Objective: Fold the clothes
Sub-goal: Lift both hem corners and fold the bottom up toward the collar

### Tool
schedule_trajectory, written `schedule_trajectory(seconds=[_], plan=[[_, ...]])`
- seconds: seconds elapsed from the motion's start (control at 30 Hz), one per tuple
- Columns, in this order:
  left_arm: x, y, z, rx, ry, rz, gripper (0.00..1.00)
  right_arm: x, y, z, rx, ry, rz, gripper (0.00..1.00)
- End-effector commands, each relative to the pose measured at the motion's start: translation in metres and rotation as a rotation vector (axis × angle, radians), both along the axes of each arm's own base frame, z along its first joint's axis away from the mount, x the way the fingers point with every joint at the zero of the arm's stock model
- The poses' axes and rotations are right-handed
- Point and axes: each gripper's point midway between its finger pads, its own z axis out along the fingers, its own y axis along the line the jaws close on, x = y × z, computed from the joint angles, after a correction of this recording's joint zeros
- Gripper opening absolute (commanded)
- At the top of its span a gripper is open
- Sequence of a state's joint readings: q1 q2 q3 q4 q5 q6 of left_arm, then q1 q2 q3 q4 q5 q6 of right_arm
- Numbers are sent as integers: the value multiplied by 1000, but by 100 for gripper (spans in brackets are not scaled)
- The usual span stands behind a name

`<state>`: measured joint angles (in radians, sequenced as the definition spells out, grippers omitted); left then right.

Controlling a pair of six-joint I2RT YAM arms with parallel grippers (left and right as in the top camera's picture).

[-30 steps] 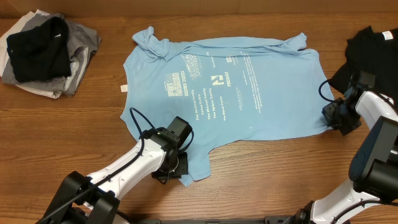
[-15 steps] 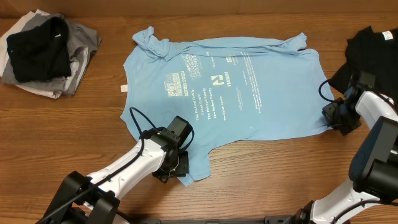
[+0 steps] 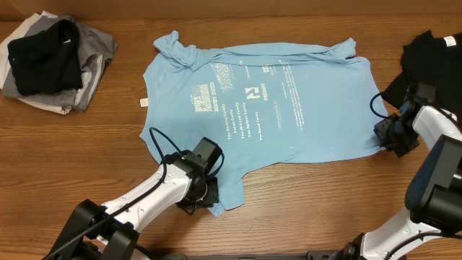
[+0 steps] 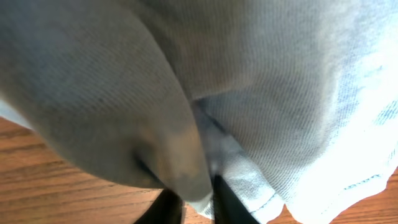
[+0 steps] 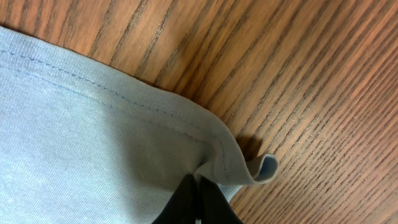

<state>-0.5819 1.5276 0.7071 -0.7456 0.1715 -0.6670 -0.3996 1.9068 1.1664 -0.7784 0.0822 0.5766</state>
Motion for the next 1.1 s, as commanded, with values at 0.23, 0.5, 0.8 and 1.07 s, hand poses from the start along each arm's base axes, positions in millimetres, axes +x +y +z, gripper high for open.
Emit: schedule_trajectory(seconds=[0.23, 0.5, 0.8, 1.07], plan=[[-9, 10, 15, 55, 56, 7, 4, -18, 18, -23, 104, 88, -74, 4], [-7, 27, 65, 147, 27, 59, 4, -21, 20, 21, 89, 32, -132, 4], [-32, 43, 91, 153, 36, 99, 4, -53, 24, 48, 68, 101, -257, 4], [-59, 50, 108, 193, 28, 133, 4, -79, 31, 90, 39, 84, -293, 4]])
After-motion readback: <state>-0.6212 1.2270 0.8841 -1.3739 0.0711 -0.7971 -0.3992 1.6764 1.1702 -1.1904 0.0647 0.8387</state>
